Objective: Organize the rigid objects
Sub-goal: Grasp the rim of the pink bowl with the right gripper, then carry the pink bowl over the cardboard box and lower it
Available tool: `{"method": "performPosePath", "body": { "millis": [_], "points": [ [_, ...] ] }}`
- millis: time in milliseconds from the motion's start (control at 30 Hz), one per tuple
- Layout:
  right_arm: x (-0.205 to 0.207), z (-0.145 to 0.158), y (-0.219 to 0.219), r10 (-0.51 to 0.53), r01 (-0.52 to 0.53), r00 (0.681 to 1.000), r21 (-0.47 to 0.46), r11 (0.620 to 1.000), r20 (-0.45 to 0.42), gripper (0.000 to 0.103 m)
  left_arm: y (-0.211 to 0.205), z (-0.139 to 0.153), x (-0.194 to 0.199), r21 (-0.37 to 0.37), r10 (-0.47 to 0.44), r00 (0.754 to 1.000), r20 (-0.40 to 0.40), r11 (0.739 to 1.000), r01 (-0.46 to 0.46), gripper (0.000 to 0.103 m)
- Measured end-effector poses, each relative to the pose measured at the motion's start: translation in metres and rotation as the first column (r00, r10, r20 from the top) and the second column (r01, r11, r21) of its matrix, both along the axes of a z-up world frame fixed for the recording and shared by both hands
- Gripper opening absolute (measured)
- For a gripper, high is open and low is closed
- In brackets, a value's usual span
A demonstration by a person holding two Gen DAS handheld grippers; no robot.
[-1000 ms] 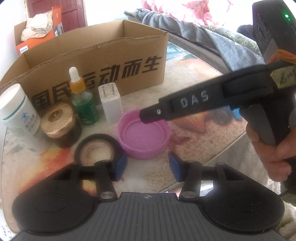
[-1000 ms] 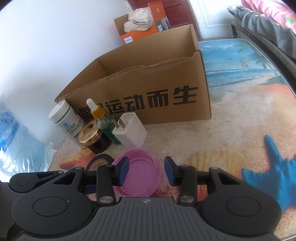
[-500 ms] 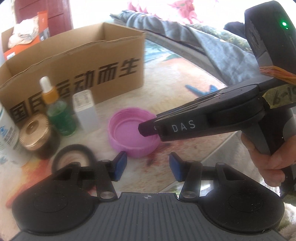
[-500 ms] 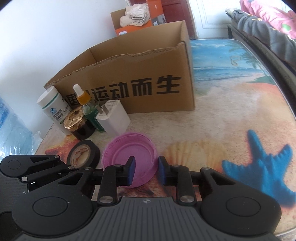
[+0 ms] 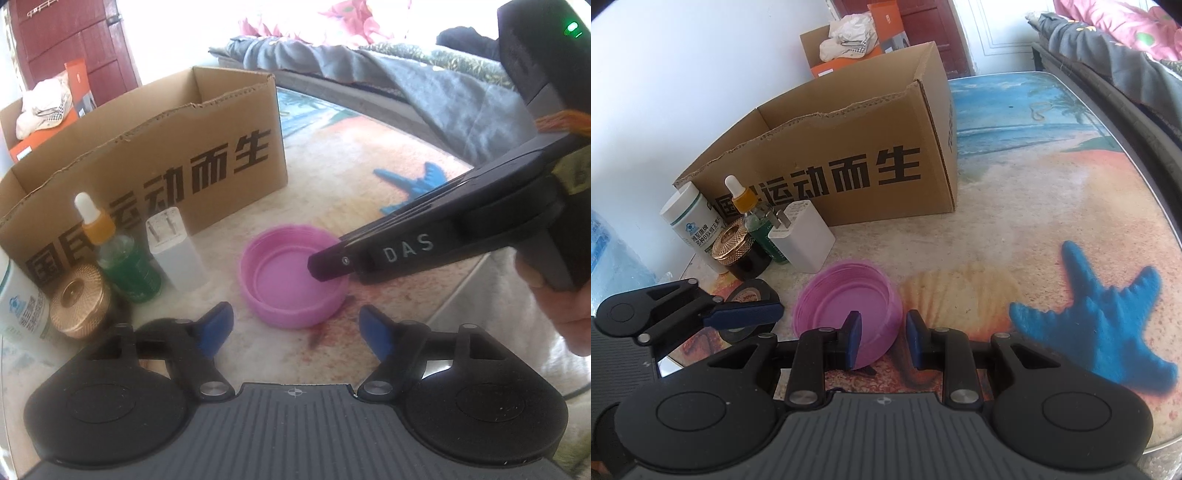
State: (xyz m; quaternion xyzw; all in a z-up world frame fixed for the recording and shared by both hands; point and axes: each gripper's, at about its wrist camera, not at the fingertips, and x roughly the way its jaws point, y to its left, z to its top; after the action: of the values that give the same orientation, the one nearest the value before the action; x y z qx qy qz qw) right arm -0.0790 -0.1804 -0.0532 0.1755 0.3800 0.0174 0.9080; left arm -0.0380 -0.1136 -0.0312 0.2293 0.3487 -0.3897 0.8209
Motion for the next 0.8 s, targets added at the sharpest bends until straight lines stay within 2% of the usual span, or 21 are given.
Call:
{"method": "performPosePath", "body": {
  "millis": [167,300,500,667,800],
  "points": [
    [-0.002,-0.002,-0.002,0.003,-0.003,1.0,0.016,1.0,0.017,0.028,-0.005,-0.005,0.007,-0.015,0.015,1.0,0.012,1.0,-0.015,0.075],
    [-0.003,-0.003,-0.005,-0.001,0.0,1.0,0.038,0.999,0.023,0.028,-0.005,-0.006,0.008,-0.038,0.016,1.0,0.015,0.999,-0.015,0.069],
    [-0.005,0.001,-0.003,-0.005,0.004,1.0,0.051,0.999,0.024,0.029,-0.005,0.0,0.003,-0.052,0.024,0.999,0.023,0.998,-0.023,0.069],
    [-0.009,0.027,0.003,0.009,-0.011,0.997,0.032,0.999,0.072,0.029,0.004,0.025,-0.002,-0.092,0.047,0.996,0.075,0.995,-0.04,0.069],
    [-0.002,0.069,0.016,0.061,-0.059,0.984,-0.022,0.998,0.168,0.029,0.018,0.062,0.001,-0.139,0.095,0.982,0.164,0.988,-0.072,0.069]
  ]
}}
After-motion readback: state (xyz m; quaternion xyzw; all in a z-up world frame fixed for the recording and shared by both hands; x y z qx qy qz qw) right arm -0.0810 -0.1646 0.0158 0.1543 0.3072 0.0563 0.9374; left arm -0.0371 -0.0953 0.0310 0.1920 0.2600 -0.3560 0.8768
